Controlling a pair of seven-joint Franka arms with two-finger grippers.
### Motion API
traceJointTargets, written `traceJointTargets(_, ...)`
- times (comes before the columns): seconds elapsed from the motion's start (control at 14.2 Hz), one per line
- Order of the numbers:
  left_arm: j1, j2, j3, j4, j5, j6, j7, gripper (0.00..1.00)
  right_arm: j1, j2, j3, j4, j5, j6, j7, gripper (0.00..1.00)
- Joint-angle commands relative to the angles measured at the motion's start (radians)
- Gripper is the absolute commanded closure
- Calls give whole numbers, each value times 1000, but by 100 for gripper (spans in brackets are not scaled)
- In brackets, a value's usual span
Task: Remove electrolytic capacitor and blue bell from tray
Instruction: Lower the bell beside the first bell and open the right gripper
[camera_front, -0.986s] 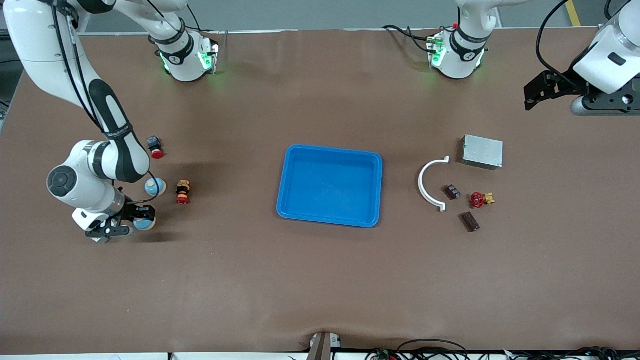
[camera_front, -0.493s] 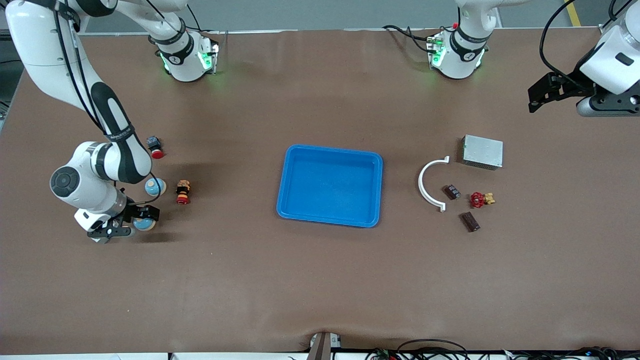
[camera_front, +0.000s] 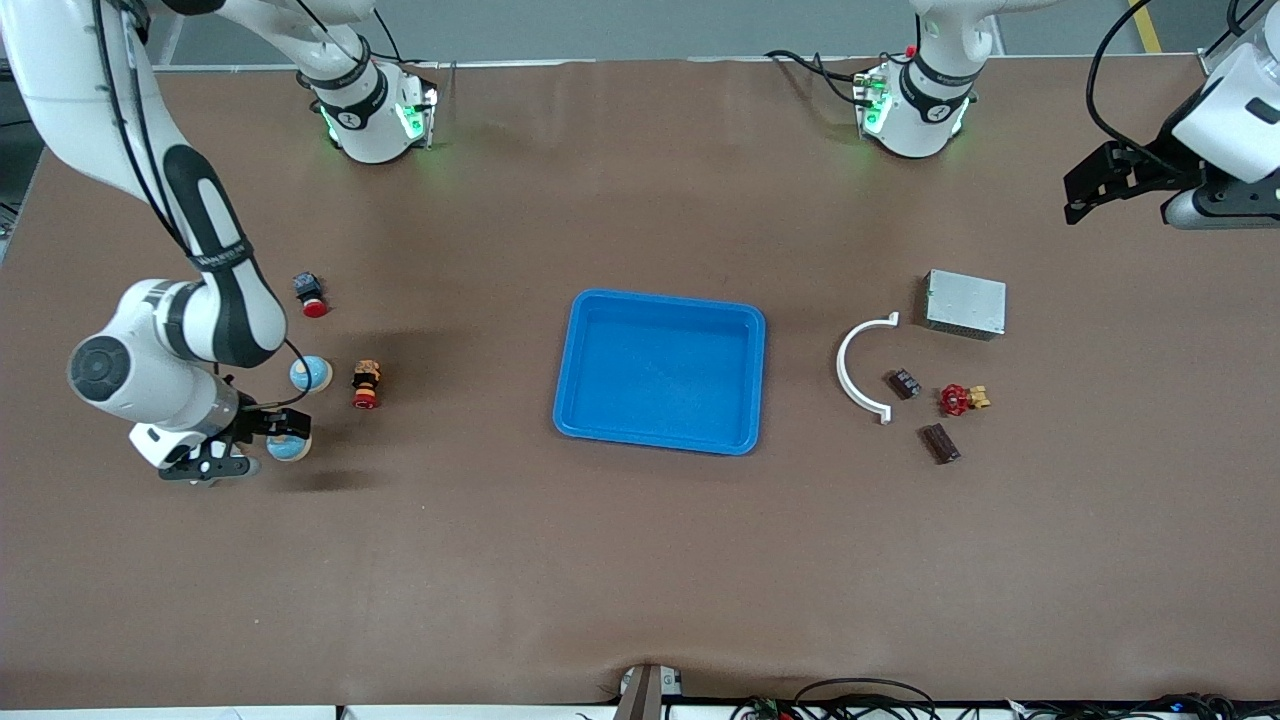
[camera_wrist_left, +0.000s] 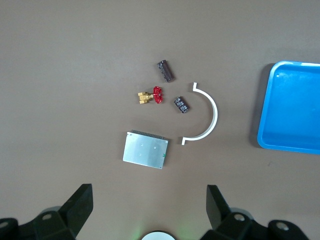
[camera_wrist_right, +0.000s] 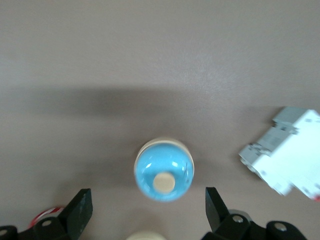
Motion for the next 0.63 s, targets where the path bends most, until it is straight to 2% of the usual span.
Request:
traceJointTargets(0.0,10,-11,-4,8,15,-11,14,0,-1,-55,6,89,10,-172,36,0)
traceJointTargets(0.28,20,-11,-4,8,4,-13,6,0,37,-113,8,187,6,-363,143,0)
traceJointTargets(0.56,20,-20,-5,8,0,-13,3,0,48,-199,6,194,3,-437,176,0)
